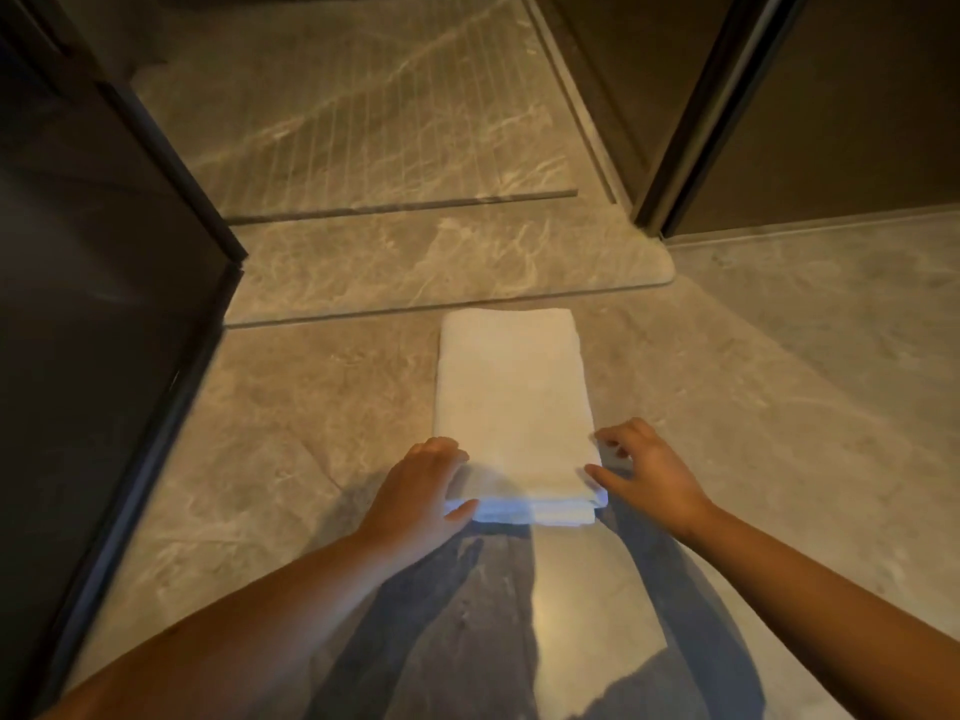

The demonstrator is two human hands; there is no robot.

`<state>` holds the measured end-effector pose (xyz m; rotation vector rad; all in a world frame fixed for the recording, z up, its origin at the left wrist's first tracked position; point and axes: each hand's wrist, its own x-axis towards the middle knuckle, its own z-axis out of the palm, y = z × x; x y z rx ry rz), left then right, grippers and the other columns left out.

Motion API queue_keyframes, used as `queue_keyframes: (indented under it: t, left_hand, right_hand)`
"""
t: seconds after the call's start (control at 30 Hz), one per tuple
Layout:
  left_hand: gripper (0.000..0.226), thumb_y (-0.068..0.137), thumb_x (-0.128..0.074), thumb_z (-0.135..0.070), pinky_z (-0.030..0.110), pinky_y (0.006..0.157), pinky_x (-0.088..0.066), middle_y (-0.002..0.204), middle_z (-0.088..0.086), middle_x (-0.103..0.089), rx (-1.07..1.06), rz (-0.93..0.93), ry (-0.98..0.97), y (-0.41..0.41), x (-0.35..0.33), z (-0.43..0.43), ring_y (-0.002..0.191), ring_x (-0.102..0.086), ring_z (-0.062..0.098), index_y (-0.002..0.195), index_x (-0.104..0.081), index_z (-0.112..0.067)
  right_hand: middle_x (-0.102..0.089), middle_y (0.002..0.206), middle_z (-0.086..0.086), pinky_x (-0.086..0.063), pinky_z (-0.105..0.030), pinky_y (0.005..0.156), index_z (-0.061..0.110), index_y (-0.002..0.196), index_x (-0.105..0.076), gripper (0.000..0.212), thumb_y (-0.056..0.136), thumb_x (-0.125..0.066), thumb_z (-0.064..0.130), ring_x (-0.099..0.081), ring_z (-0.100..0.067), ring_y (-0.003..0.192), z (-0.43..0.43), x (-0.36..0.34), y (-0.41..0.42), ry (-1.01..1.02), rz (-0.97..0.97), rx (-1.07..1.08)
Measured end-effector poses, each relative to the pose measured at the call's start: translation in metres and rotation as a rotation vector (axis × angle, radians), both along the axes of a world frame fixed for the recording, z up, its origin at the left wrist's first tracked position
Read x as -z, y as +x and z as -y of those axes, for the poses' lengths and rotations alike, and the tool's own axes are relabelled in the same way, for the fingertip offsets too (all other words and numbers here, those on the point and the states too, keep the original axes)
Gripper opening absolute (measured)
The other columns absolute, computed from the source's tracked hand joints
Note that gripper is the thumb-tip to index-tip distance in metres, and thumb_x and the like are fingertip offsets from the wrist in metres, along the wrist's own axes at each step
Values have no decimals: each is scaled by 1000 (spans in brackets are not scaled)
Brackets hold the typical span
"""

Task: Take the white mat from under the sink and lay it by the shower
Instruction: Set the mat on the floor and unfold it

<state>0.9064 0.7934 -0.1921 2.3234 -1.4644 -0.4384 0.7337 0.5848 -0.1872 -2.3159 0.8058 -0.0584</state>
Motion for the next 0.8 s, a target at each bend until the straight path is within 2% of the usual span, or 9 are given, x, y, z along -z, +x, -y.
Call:
queue_keyframes:
  t: [0.1, 0.17, 0.23, 0.37, 0.47, 0.57, 0.7, 0.8]
  left_hand:
    - [44, 86, -58, -31, 40, 104, -28, 142, 16, -35, -9, 26, 69, -7, 7, 1, 132, -31, 31, 121, -48, -8]
    - [45, 90, -49, -33, 39, 110, -20, 149, 16, -23, -47, 44, 120, -10, 12, 2, 138, -19, 29, 129, -41, -11]
    - [47, 92, -45, -34, 38, 110, -19, 151, 14, -17, -131, -4, 144, -11, 14, 5, 139, -16, 27, 134, -34, -15]
    - [49, 92, -45, -31, 36, 106, -29, 152, 11, -12, -250, -165, 118, -15, 16, 11, 137, -21, 27, 137, -28, -19]
    - [53, 91, -48, -32, 31, 99, -36, 151, 9, -11, -342, -245, 103, -16, 19, 12, 132, -32, 25, 139, -25, -24]
    - [57, 90, -51, -32, 25, 92, -37, 151, 9, -12, -369, -270, 112, -14, 21, 15, 128, -38, 24, 139, -24, -27]
    - [57, 86, -57, -32, 18, 84, -33, 148, 7, -20, -374, -277, 90, -20, 21, 24, 122, -45, 21, 136, -31, -26]
    - [55, 85, -58, -33, 17, 82, -35, 145, 5, -25, -329, -305, 87, -33, 19, 34, 117, -48, 19, 134, -33, -28]
  right_hand:
    - [-54, 113, -13, -42, -25, 79, 7, 117, -54, 43, 80, -68, 24, -51, -16, 89, 1, 9, -4, 132, -69, 102]
    - [-57, 108, -12, -42, -26, 78, 8, 117, -53, 43, 81, -68, 22, -53, -18, 87, -1, 12, -2, 226, -57, 163]
    - [-59, 97, -9, -44, -27, 74, 8, 118, -52, 43, 81, -68, 21, -56, -20, 82, -5, 13, 3, 332, -26, 218]
    - [-58, 89, -1, -44, -21, 62, 10, 121, -43, 48, 81, -68, 17, -56, -13, 72, -14, 17, 12, 464, 28, 302]
    - [-55, 102, -4, -47, -25, 69, 11, 128, -38, 55, 81, -67, 9, -56, -19, 85, -19, 19, 16, 529, 71, 330]
    - [-55, 104, -6, -47, -32, 77, 11, 130, -38, 57, 80, -65, 3, -56, -21, 90, -19, 19, 17, 563, 86, 340]
    - [-58, 98, -7, -46, -31, 71, 13, 128, -40, 54, 80, -64, 3, -58, -20, 82, -10, 16, 8, 577, 87, 379]
    - [-61, 84, -5, -49, -30, 65, 16, 125, -43, 51, 80, -64, 4, -60, -19, 73, -1, 14, -11, 582, 68, 429]
